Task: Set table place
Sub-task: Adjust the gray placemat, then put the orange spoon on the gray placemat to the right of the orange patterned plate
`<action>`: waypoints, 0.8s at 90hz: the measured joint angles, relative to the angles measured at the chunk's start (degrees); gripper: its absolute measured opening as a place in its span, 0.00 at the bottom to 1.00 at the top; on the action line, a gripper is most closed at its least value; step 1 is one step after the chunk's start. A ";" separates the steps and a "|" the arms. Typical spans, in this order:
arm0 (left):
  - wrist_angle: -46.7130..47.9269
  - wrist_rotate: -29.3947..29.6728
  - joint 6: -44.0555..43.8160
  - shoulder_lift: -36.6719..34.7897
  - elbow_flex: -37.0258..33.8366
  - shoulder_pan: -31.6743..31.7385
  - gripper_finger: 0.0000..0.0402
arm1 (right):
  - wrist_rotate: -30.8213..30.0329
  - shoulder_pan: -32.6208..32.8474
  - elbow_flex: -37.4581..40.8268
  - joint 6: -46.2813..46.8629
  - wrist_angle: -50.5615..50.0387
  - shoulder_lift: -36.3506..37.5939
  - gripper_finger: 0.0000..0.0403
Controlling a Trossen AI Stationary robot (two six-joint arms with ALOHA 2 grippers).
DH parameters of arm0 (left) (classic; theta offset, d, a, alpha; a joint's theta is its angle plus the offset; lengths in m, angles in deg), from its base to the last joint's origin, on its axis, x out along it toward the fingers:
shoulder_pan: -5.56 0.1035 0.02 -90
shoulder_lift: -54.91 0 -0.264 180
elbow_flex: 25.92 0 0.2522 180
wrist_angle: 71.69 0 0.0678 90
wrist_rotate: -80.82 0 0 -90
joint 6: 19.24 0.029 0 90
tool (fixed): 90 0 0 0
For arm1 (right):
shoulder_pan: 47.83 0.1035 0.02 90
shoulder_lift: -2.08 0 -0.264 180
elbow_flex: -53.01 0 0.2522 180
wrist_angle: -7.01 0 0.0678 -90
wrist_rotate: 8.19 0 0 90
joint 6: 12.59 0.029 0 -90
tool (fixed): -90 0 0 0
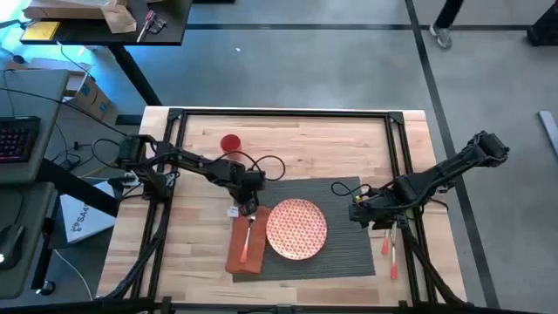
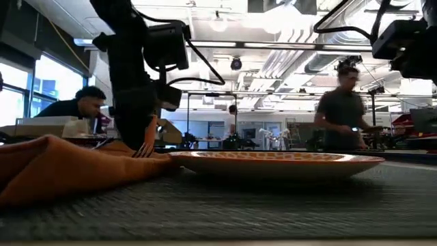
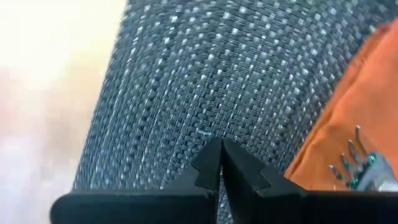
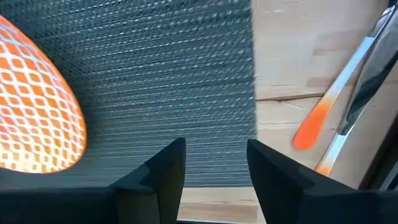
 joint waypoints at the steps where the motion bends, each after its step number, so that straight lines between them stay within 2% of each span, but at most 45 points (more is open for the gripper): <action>1: 0.03 -0.02 -0.01 0.00 0.00 0.19 0.00 | -0.01 0.00 0.01 0.08 -0.18 0.00 0.38; 17: 0.08 -1.13 -0.51 -1.07 -0.10 2.55 0.00 | 1.64 0.00 0.02 0.57 -8.47 -0.02 0.38; 30: 0.63 -0.49 -0.35 -4.64 0.02 2.87 0.00 | 1.67 -0.02 0.09 0.28 -16.67 -0.04 0.38; 36: -0.88 -0.17 -0.41 -7.44 0.43 2.94 0.00 | 1.94 -0.04 1.98 0.27 -17.50 0.00 0.38; 43: -1.22 -0.80 -0.67 -10.49 0.40 3.32 0.00 | 3.55 -0.04 5.86 0.61 -15.55 0.03 0.38; 60: -1.68 -3.60 -1.58 -18.42 0.42 3.64 0.00 | 3.99 -0.04 15.39 2.04 -2.85 0.02 0.38; 72: -1.92 -3.78 -2.07 -22.78 0.44 3.61 0.00 | 4.20 -0.11 19.38 3.64 1.87 0.35 0.37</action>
